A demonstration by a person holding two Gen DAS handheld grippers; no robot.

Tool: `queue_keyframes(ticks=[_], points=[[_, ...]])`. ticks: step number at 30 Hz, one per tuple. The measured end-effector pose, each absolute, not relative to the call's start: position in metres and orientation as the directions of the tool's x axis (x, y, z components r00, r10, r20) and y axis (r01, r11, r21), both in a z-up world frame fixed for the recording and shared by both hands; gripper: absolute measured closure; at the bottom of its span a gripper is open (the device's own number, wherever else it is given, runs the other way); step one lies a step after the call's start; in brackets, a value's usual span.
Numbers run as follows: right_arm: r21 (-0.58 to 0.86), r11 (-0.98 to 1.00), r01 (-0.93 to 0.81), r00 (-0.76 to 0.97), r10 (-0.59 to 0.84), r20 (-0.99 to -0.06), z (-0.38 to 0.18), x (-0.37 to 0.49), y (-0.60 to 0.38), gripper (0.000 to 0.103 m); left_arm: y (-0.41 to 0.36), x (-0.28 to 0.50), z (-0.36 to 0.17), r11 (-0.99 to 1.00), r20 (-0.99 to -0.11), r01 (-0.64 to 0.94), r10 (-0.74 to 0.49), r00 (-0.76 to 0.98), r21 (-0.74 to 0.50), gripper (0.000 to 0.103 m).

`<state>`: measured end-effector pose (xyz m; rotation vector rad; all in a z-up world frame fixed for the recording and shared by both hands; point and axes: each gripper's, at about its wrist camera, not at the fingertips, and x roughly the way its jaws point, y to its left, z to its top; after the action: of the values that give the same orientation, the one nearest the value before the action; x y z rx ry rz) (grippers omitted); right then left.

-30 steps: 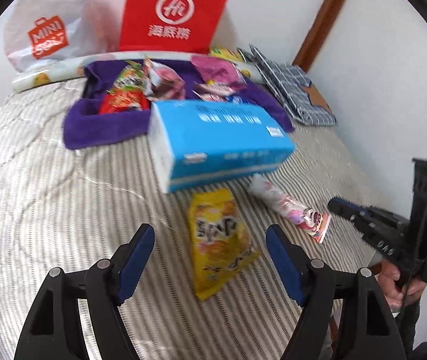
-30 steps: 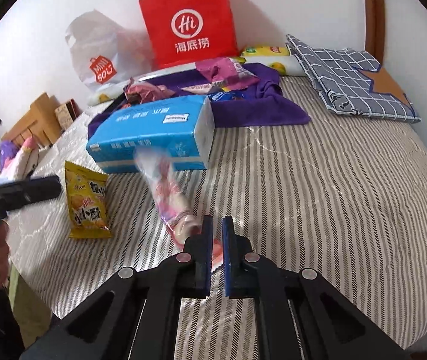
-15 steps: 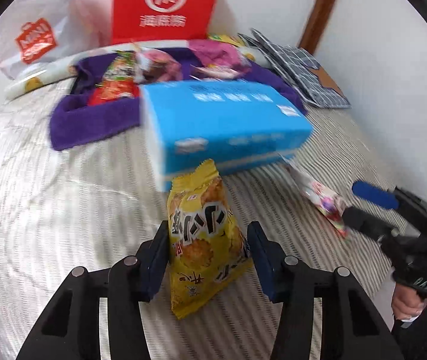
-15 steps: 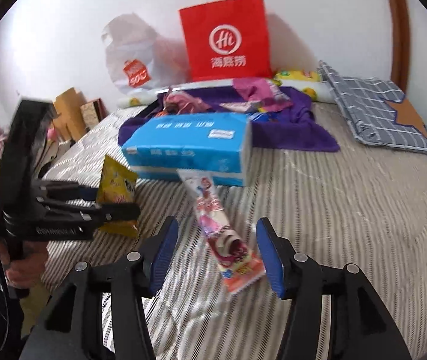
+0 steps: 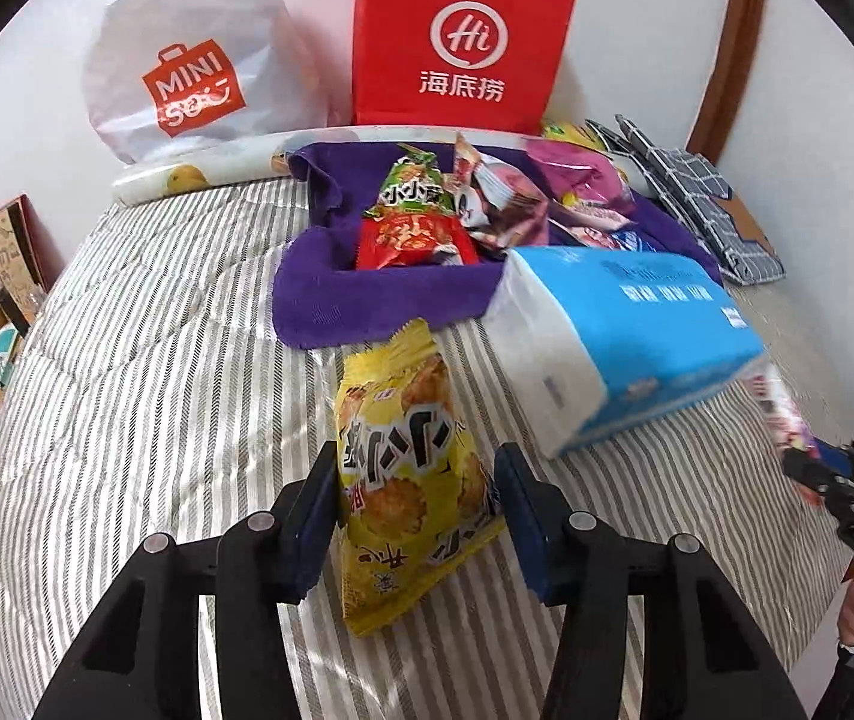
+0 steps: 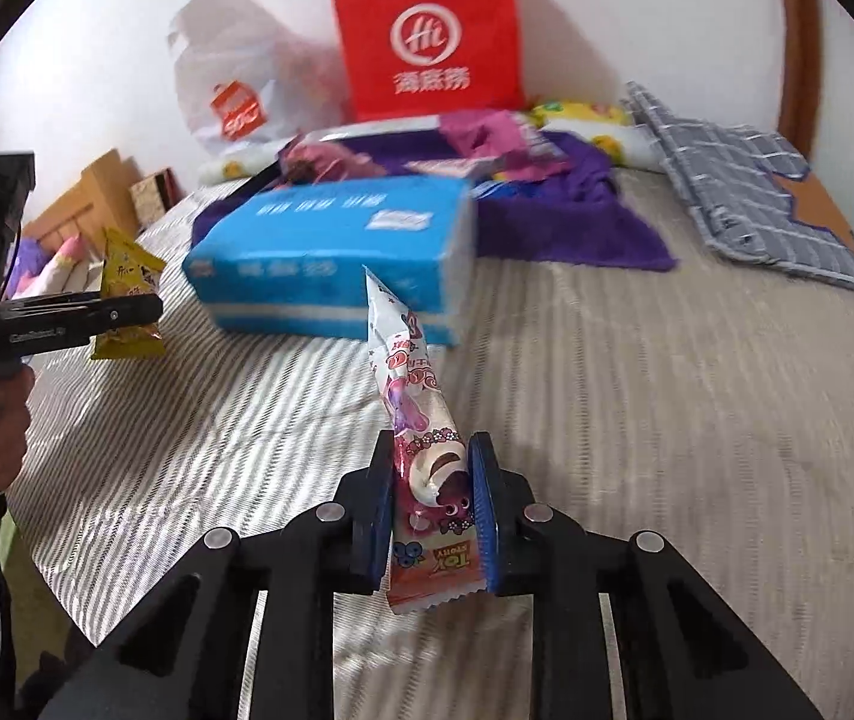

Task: Organize snacks
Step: 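Grasp the yellow snack bag with the left gripper while the right holds the pink packet, then carry the yellow bag and pink packet over the purple towel with both grippers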

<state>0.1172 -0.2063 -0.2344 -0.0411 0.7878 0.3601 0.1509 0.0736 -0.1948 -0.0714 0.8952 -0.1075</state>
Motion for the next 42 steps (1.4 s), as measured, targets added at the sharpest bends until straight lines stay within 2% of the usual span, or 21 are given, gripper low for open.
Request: queue_keyframes(ticks=[10,15,20,24,30,36,42], points=[[0.156,0.976,-0.149,0.660,0.216,-0.720,-0.237,0.162,-0.235,0.079,0.073,0.165,-0.214,0.989,-0.767,0.026,-0.131,0.628,-0.147,0.051],[0.129,0.981,-0.146,0.646,0.194,-0.739,-0.248,0.188,-0.232,0.078,0.072,0.164,-0.215,0.990,-0.767,0.021,-0.122,0.629,-0.141,0.051],[0.165,0.974,-0.155,0.635,0.226,-0.738,-0.250,0.193,-0.232,0.073,0.067,0.166,-0.216,0.993,-0.774,0.019,-0.101,0.625,-0.115,0.049],[0.199,0.968,-0.154,0.634,0.251,-0.731,-0.251,0.194,-0.236,0.073,0.060,0.168,-0.216,0.998,-0.783,0.022,-0.066,0.619,-0.067,0.047],[0.211,0.965,-0.153,0.634,0.260,-0.728,-0.251,0.194,-0.236,0.073,0.063,0.167,-0.216,0.996,-0.778,0.020,-0.083,0.623,-0.091,0.048],[0.202,0.967,-0.153,0.635,0.253,-0.730,-0.251,0.193,-0.236,0.073,0.072,0.164,-0.215,0.990,-0.766,0.003,-0.111,0.634,-0.141,0.054],[0.245,0.960,-0.132,0.638,0.272,-0.720,-0.252,0.194,-0.245,0.080,0.080,0.161,-0.214,0.977,-0.758,0.003,-0.167,0.631,-0.213,0.055]])
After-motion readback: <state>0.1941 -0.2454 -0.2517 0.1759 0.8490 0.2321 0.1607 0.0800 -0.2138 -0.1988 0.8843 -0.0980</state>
